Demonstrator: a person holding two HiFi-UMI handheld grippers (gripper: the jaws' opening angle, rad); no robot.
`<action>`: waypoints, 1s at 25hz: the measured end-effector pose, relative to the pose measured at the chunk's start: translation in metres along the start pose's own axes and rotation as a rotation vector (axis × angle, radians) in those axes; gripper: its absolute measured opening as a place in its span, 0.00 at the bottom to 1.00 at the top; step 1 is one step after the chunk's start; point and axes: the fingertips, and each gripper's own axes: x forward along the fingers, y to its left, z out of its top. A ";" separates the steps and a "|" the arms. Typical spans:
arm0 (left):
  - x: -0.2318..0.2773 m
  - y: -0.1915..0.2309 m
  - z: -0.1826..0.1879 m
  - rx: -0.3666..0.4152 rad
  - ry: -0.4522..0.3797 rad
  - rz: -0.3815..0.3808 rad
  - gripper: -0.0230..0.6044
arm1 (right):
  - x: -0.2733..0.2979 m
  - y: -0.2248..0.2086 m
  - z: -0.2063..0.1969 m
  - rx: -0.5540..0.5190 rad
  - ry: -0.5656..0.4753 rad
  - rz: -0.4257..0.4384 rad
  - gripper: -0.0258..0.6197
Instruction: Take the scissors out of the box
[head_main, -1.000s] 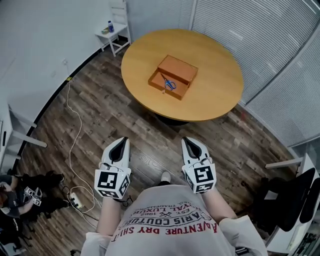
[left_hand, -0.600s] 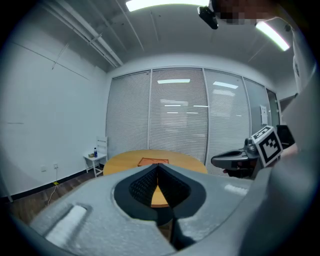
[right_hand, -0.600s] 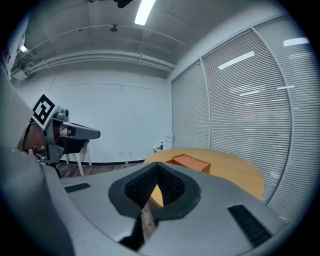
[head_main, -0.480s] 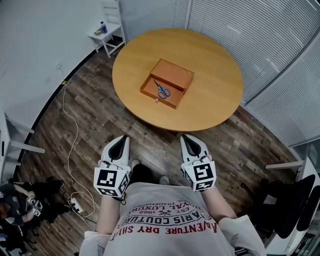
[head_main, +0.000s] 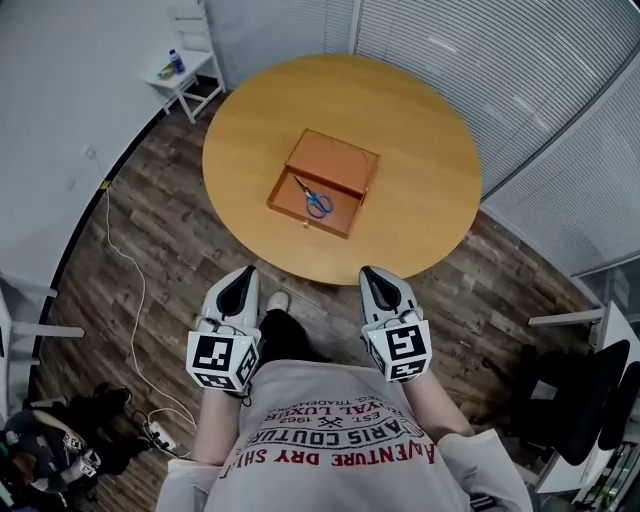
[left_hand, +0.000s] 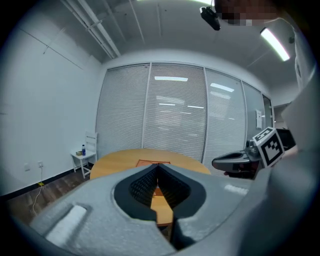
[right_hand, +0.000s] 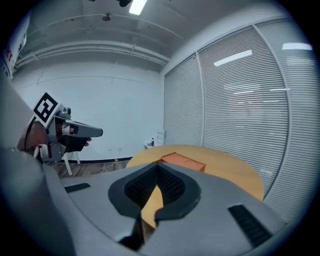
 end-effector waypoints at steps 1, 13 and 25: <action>0.010 0.008 0.004 0.003 -0.001 -0.013 0.05 | 0.010 -0.003 0.003 0.004 0.002 -0.017 0.05; 0.140 0.097 0.049 0.051 0.030 -0.239 0.05 | 0.131 -0.032 0.046 0.063 0.049 -0.199 0.05; 0.234 0.133 0.041 0.096 0.106 -0.453 0.05 | 0.215 -0.045 0.022 0.160 0.211 -0.274 0.05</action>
